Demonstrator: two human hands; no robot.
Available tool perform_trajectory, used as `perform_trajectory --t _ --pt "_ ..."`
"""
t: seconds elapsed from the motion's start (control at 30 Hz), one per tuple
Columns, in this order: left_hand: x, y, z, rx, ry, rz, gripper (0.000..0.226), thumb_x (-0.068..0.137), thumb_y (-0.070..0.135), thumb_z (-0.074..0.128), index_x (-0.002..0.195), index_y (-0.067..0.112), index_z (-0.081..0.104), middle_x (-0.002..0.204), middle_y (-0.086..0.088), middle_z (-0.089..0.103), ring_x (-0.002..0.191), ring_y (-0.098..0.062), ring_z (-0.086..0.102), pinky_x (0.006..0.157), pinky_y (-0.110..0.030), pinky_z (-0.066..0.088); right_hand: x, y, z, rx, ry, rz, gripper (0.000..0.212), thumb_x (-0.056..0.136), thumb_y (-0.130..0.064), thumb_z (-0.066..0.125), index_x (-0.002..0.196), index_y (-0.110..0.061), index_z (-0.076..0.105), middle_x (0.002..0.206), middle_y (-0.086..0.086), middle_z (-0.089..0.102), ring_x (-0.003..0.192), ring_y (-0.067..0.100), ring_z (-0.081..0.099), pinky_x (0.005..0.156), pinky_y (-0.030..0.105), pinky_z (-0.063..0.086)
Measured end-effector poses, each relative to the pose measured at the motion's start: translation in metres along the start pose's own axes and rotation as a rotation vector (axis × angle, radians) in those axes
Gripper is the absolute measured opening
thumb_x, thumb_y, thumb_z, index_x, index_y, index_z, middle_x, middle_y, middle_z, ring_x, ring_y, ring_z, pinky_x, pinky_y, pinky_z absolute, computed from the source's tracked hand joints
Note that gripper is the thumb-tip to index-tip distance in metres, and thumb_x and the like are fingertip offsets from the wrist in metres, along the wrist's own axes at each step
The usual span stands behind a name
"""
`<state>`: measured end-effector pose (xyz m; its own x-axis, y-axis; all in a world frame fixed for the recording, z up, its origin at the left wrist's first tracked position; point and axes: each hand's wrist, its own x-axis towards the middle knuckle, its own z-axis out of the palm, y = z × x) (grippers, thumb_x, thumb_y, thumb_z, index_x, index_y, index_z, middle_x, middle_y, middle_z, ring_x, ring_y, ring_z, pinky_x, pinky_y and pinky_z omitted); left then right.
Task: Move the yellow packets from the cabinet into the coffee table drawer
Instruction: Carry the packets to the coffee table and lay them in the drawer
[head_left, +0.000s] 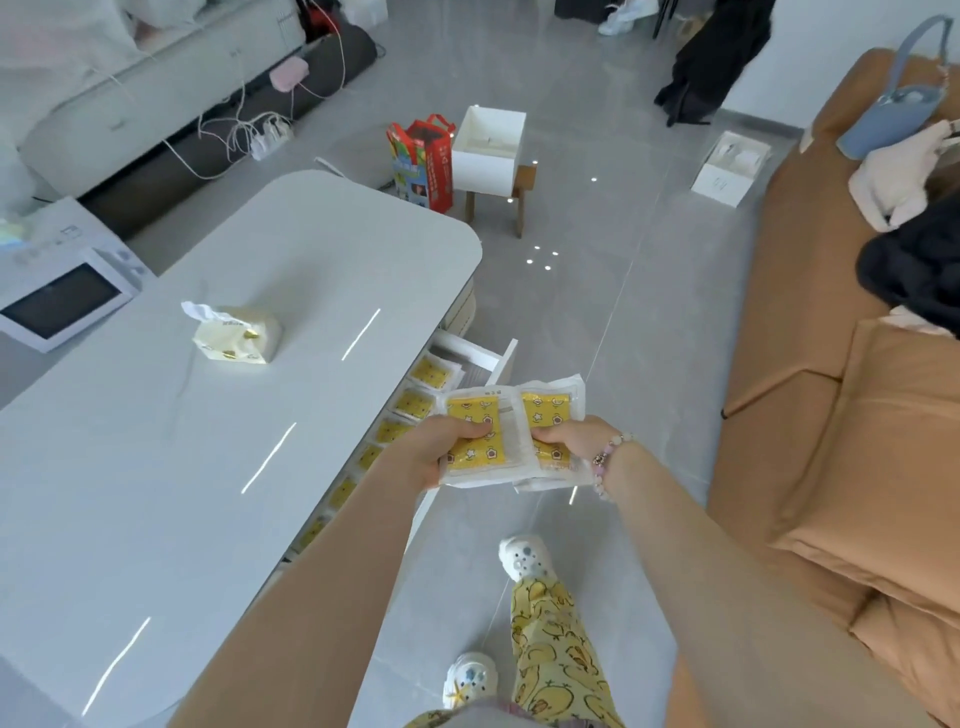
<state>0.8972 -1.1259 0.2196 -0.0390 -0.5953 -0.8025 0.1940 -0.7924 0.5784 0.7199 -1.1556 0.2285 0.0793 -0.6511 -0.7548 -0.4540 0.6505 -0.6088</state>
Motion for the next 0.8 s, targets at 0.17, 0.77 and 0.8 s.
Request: perform_trajectory --t 0.17,0.77,0.8 --pt "0.030 0.014 -0.010 -0.071 0.052 -0.034 0.008 0.088 0.005 0.063 0.094 0.011 0.063 0.085 -0.008 0.069 0.077 -0.023 0.066 0.065 -0.035 0.053 0.038 -0.027 0.000 -0.067 -0.066 0.025 0.022 0.087 -0.026 0.067 0.101 -0.009 0.063 0.101 0.009 0.066 0.090 0.022 0.061 0.077 0.027 0.049" --pt "0.135 -0.024 -0.084 -0.533 0.416 -0.261 0.022 0.080 0.002 0.071 0.101 0.001 0.065 0.093 -0.018 0.072 0.086 -0.034 0.069 0.078 -0.047 0.056 0.218 -0.071 0.092 -0.493 -0.483 0.216 0.022 0.083 -0.007 0.069 0.101 0.005 0.068 0.079 0.007 0.069 0.072 0.020 0.066 0.070 0.029 0.055" --pt "0.140 -0.039 -0.090 -0.569 0.428 -0.283 0.023 0.080 0.002 0.071 0.102 0.001 0.065 0.093 -0.019 0.072 0.087 -0.034 0.069 0.078 -0.047 0.056 0.227 -0.062 0.104 -0.536 -0.498 0.229 0.027 0.083 -0.007 0.068 0.105 0.008 0.066 0.081 0.010 0.069 0.072 0.021 0.065 0.069 0.029 0.055"
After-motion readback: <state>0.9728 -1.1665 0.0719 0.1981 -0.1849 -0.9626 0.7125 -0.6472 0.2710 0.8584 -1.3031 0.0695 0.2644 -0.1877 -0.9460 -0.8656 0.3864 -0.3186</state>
